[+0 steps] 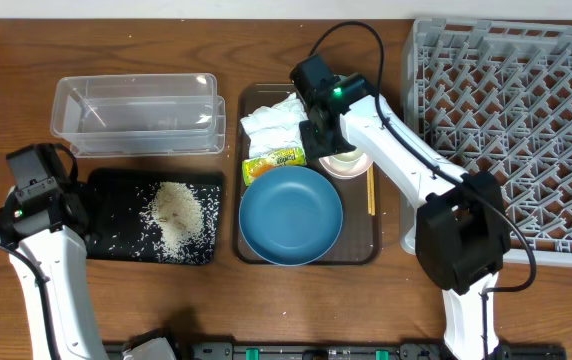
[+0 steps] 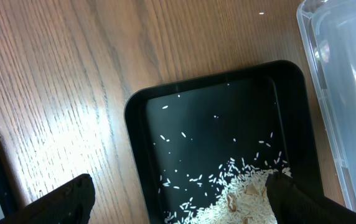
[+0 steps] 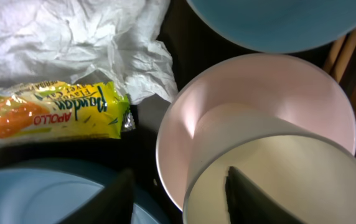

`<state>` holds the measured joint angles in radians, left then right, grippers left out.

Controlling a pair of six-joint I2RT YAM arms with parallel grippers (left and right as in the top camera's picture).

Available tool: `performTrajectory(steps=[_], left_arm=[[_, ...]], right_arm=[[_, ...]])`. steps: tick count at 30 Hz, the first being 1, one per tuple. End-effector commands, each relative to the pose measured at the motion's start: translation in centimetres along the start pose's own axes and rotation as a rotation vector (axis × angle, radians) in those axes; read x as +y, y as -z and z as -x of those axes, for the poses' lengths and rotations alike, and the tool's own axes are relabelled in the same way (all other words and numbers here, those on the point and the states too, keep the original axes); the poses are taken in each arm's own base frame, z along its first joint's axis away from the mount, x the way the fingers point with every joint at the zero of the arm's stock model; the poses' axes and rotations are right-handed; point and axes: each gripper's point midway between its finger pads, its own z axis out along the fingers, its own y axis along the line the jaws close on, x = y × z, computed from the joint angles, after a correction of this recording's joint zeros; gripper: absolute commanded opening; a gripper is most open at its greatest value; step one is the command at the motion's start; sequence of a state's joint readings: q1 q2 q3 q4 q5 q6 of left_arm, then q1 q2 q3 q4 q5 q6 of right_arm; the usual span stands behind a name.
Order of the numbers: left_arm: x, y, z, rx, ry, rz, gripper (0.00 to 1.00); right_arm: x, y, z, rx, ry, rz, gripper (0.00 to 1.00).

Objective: Sort waste into correct bins and load items into the dishwasher rack
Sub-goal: 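Grasp the cream cup rim with the right gripper, then lift the cream cup and carry it to the dish rack's far corner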

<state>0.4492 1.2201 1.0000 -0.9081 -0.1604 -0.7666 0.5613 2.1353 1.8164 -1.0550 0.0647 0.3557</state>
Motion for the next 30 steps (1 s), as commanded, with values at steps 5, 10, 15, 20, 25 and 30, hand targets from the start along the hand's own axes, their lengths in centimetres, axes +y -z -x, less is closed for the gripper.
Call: performTrajectory(steps=[5,10,15,20,25,30], left_arm=[[-0.3,0.4,0.7,-0.018,0.018,-0.009,0.9],[-0.3,0.4,0.7,-0.018,0.018,-0.009,0.91],[-0.3,0.4,0.7,-0.018,0.019,-0.009,0.91],[-0.3,0.4,0.7,-0.018,0.018,-0.009,0.91],[-0.3,0.4,0.7,-0.018,0.018,-0.009,0.91],[-0.3,0.4,0.7,-0.018,0.018,-0.009,0.91]], right_arm=[[0.2,0.6,-0.1,-0.008,-0.002,-0.009,0.27],[0.1,0.1,-0.8,0.016,0.005,-0.019,0.31],[0.0,-0.4,-1.3,0.029,0.006,-0.023,0.29],[0.1,-0.4,-1.3,0.029,0.007,-0.021,0.16],[0.7,0.4,-1.0,0.02,0.006,0.012,0.06],[1.0,3.1,-0.2,0.003,0.01,0.035,0.01]])
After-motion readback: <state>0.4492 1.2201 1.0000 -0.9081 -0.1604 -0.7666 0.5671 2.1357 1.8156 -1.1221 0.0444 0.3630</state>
